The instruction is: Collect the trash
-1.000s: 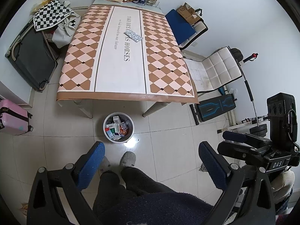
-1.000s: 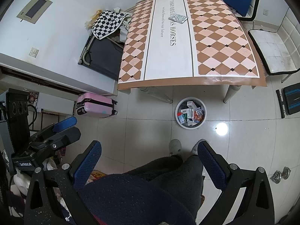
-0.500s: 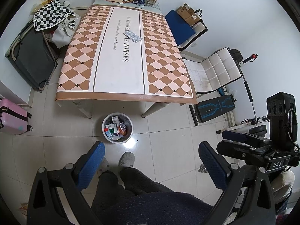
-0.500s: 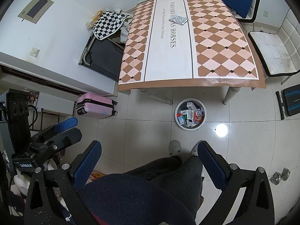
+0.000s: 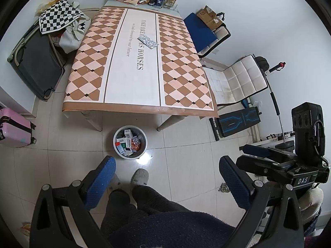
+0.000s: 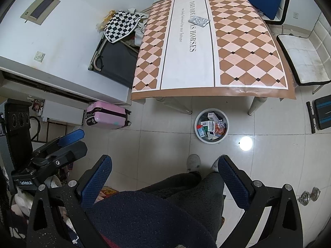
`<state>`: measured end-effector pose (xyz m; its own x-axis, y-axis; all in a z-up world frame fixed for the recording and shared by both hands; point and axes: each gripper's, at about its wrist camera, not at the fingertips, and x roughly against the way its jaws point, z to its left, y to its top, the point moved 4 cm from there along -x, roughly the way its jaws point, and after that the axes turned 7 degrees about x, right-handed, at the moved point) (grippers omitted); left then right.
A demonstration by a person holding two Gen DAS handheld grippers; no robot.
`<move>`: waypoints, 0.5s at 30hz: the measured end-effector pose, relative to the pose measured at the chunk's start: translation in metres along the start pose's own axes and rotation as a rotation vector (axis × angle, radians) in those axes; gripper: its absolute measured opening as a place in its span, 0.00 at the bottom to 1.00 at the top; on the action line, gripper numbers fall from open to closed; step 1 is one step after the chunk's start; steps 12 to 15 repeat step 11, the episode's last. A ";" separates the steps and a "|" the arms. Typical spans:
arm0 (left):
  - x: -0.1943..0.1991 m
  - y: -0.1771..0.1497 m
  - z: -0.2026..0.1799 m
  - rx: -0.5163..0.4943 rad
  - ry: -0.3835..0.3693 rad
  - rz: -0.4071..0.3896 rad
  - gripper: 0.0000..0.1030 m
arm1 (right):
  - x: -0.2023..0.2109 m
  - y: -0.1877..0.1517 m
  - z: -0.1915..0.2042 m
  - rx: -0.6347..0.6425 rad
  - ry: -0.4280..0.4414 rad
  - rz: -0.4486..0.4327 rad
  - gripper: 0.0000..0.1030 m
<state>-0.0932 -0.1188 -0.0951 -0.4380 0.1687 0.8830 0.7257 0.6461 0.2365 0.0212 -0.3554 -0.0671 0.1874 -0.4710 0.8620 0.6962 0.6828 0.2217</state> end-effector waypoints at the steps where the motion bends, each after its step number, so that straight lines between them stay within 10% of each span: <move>1: -0.001 0.000 -0.001 0.001 0.001 0.000 0.99 | 0.000 0.001 0.000 0.000 0.002 0.000 1.00; 15: -0.001 0.006 -0.003 0.015 -0.004 -0.001 0.99 | -0.005 0.010 -0.006 0.013 0.018 0.012 1.00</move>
